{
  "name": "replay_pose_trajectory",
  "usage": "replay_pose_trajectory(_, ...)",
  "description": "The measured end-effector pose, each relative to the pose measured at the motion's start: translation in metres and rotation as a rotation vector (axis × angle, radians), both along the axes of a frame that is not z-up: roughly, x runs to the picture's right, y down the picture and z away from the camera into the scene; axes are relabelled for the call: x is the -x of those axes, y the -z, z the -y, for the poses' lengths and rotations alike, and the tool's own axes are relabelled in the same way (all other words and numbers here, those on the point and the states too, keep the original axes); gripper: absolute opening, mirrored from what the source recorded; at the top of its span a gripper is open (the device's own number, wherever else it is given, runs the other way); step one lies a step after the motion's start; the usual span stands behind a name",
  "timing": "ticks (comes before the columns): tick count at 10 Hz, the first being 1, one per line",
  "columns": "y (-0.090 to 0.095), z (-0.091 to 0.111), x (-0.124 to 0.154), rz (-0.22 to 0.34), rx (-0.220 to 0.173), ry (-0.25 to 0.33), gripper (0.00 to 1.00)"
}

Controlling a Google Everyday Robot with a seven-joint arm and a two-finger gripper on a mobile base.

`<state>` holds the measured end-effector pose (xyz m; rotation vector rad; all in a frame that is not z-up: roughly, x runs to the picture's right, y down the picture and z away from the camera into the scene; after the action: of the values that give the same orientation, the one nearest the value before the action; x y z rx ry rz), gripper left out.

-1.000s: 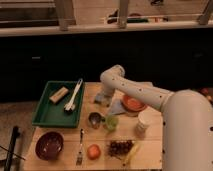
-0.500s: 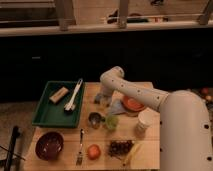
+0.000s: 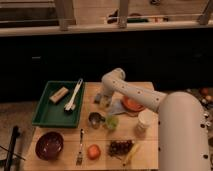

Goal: Place sponge in purple bowl

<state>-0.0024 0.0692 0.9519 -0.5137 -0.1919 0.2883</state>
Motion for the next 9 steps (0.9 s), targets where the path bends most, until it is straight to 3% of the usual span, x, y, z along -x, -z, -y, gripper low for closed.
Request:
replay_pose_trajectory(6, -0.012, -0.007, -0.004, 0.086, 0.034, -0.023, 0.12)
replay_pose_trajectory(8, -0.005, -0.007, -0.003, 0.110, 0.043, 0.001, 0.00)
replay_pose_trajectory(9, 0.001, -0.002, -0.001, 0.123, 0.037, 0.012, 0.00)
